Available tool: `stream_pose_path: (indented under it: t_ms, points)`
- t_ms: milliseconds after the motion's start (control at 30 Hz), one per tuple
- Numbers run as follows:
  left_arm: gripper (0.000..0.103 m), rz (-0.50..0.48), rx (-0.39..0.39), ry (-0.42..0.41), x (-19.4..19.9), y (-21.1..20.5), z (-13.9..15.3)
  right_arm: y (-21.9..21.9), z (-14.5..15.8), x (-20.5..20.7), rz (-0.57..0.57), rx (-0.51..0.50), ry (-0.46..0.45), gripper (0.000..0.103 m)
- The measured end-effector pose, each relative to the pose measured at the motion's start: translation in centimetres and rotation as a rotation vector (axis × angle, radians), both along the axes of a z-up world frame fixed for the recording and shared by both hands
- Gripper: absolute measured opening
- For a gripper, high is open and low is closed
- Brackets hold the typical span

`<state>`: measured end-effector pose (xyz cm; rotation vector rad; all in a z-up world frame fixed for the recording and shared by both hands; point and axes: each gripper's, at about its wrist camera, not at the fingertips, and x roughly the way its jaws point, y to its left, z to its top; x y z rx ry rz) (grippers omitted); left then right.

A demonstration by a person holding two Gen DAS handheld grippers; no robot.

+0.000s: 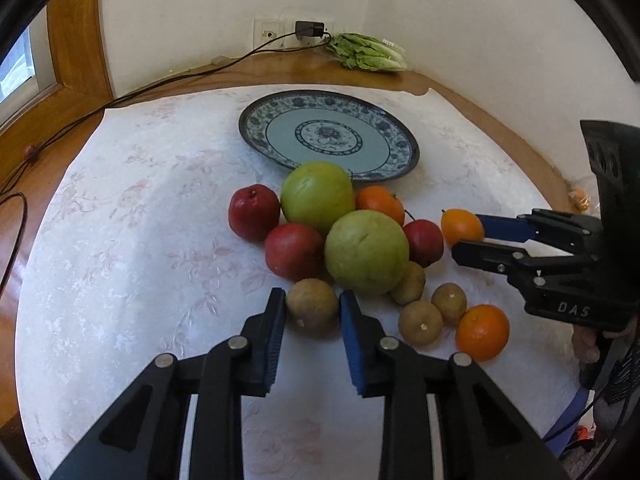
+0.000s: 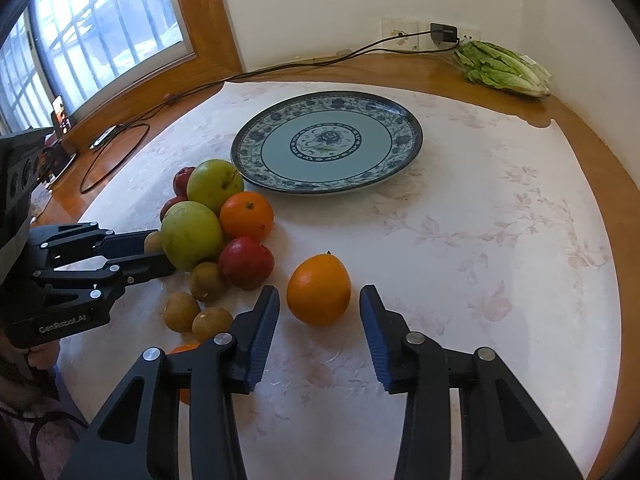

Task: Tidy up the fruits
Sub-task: 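Close the left gripper on a brown kiwi while the right gripper grasps a large orange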

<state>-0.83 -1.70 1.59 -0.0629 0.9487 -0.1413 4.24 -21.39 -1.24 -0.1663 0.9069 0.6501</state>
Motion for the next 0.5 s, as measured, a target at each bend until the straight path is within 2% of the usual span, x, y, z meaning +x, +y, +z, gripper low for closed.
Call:
stream_pose_path:
  t_ms: [333,500]
  points:
    - [0.027,-0.019,-0.002,-0.009,-0.3,0.11,0.11,0.3,-0.36,0.3,-0.007,0.008,0.013,0.043]
    - [0.027,-0.015,-0.002,-0.006,-0.45,0.28,0.35,0.35,-0.4,0.49,-0.012,0.003,0.009,0.037]
